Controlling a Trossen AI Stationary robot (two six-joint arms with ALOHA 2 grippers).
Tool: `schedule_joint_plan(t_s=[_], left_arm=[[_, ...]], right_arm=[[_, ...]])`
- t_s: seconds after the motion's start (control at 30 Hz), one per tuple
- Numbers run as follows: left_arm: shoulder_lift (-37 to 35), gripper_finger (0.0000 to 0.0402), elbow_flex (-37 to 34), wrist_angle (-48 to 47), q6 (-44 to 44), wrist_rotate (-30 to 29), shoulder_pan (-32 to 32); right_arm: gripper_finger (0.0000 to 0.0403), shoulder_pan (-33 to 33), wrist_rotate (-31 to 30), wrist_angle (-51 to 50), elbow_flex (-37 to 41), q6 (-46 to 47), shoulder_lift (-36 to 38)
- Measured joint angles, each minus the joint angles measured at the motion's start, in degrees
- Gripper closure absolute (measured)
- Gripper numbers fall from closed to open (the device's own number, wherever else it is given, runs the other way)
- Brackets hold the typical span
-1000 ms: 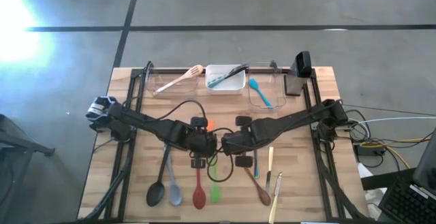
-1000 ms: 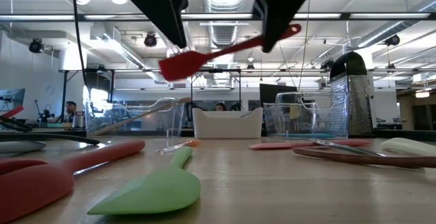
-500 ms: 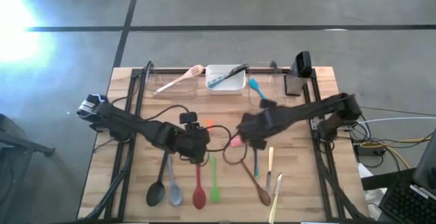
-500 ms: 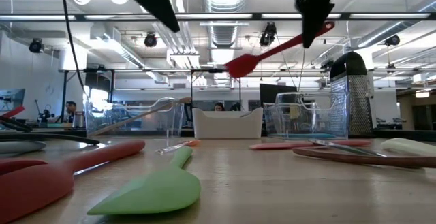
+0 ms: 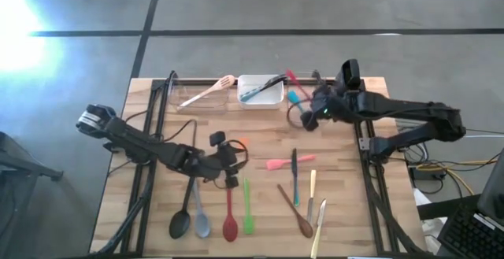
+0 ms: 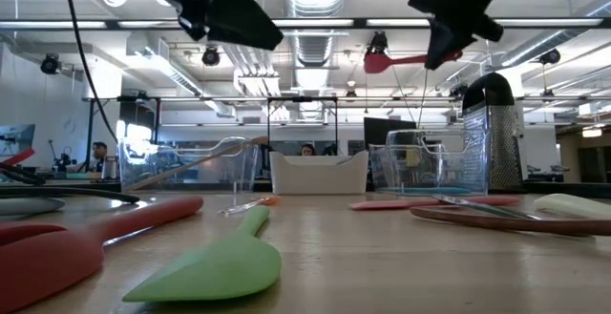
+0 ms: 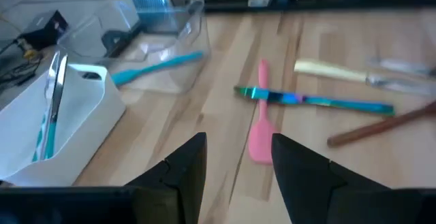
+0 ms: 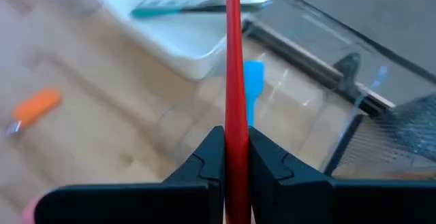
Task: Pick & Place Kitchen Items
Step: Put the red spatula into the right transparent bin
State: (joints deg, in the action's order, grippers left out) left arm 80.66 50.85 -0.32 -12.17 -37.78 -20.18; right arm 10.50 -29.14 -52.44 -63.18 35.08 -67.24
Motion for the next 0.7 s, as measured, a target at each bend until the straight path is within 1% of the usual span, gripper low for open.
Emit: schedule_joint_plan(t_s=[0.07, 0.17, 0.23, 0.33, 0.4, 0.5, 0.7], left_arm=[[-1.1, 0.0236, -3.2, 4.2, 0.7, 0.2, 0.1], [-3.4, 0.0236, -6.6, 10.2, 2.2, 0.2, 0.1], [-4.8, 0.0237, -8.3, 12.9, 2.9, 0.1, 0.1], [-6.3, 0.0236, -10.5, 14.1, 3.4, 0.2, 0.1], [-7.4, 0.0235, -11.0, 14.4, 3.4, 0.2, 0.1], [-8.4, 0.0234, -11.9, 14.7, 3.3, 0.3, 0.1], [-9.5, 0.0234, -12.7, 14.5, 4.2, 0.4, 0.1]], right_arm=[[0.0379, 3.8, 1.7, 3.0, 2.6, -0.7, 1.7], [0.0379, 9.2, 6.0, 7.3, 5.7, -3.7, 2.4], [0.0379, 12.5, 9.0, 8.6, 6.8, -6.1, 1.8], [0.0379, 16.2, 11.0, 8.2, 7.4, -9.9, -0.6], [0.0379, 18.0, 11.6, 7.9, 7.5, -12.2, -2.2], [0.0379, 19.6, 12.6, 8.3, 7.1, -13.0, -4.6], [0.0379, 20.6, 13.2, 8.5, 6.3, -14.7, -10.3]])
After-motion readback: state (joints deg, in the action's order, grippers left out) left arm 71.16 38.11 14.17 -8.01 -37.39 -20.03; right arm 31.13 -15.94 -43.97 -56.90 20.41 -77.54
